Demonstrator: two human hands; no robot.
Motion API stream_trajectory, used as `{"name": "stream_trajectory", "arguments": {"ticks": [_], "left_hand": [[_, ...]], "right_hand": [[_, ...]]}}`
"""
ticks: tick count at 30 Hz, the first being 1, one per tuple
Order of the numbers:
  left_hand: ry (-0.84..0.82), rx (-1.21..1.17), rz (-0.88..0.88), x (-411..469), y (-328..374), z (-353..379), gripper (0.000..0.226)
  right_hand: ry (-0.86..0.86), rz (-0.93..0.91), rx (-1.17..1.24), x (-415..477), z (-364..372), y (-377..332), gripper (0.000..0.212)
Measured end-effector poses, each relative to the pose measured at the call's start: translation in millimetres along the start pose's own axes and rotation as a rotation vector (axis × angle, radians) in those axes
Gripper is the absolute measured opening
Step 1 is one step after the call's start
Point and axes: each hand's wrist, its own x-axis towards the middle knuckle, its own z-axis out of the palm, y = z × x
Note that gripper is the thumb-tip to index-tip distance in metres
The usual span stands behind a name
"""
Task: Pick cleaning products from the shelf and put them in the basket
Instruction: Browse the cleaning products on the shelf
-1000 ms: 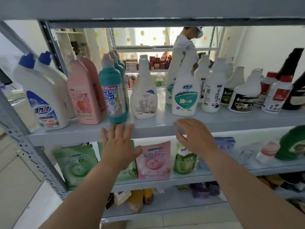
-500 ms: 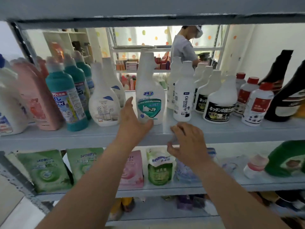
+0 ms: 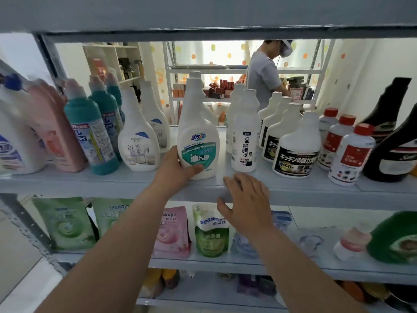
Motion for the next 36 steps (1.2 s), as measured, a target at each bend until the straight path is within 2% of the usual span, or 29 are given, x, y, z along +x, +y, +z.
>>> {"name": "stream_trajectory", "arguments": {"ticks": [4,7,10,16,18,21,22,23,25,27,28,31,32,34,36], "left_hand": [[-0.069,-0.098,-0.002,-25.3,9.8,-11.8,0.052],[-0.096,-0.135,0.013,-62.0,15.4,-24.1,0.055],[-0.134,-0.214,0.004,-108.2,7.4,-39.7,0.054],[-0.208,-0.320,-0.098,-192.2,-38.7,-62.2,0.055],[-0.252,-0.361,-0.166,-213.5,-55.7,-69.5,0.050],[-0.402,-0.559,-0.371,-241.6,-79.6,-76.2,0.058],[-0.476,-0.601,-0.432,-249.7,-86.8,-79.4,0.059],[-0.551,-0.619,-0.461,-257.1,-94.2,-83.2,0.056],[-0.668,-0.578,-0.432,-268.4,-107.7,-93.2,0.048],[-0.727,-0.490,-0.348,-276.0,-121.1,-103.7,0.053],[-0.734,-0.441,-0.308,-278.9,-127.0,-107.8,0.057],[-0.673,-0.227,-0.129,-285.1,-140.4,-118.1,0.064],[-0.615,-0.140,-0.068,-288.3,-144.1,-121.0,0.069],[-0.545,-0.016,0.035,-298.9,-147.4,-122.3,0.090],[-0.546,0.107,0.128,-313.2,-145.9,-117.7,0.124]], "right_hand": [[-0.207,0.151,0.209,14.5,-19.7,-10.2,0.049],[-0.259,0.320,0.822,19.4,-44.8,-28.7,0.064],[-0.242,0.339,1.214,1.8,-57.1,-54.9,0.057],[-0.275,0.505,1.438,-75.5,-43.8,-105.7,0.043],[-0.281,0.651,1.498,-103.6,-36.5,-126.2,0.056],[-0.333,0.975,1.688,-130.5,-33.9,-156.4,0.099],[-0.341,1.038,1.751,-136.2,-35.4,-162.0,0.103],[-0.349,1.077,1.814,-140.4,-38.3,-165.8,0.098],[-0.386,1.166,1.891,-144.7,-45.5,-170.5,0.087],[-0.411,1.162,1.899,-150.8,-47.6,-172.5,0.096],[-0.403,1.094,1.873,-154.1,-48.2,-173.9,0.093],[-0.304,0.750,1.729,-168.4,-49.4,-187.6,0.033],[-0.252,0.689,1.698,-173.9,-50.1,-194.7,0.022],[-0.131,0.659,1.682,-184.3,-48.8,-209.9,0.019],[-0.007,0.714,1.688,-190.4,-46.2,-226.8,0.019]]}}
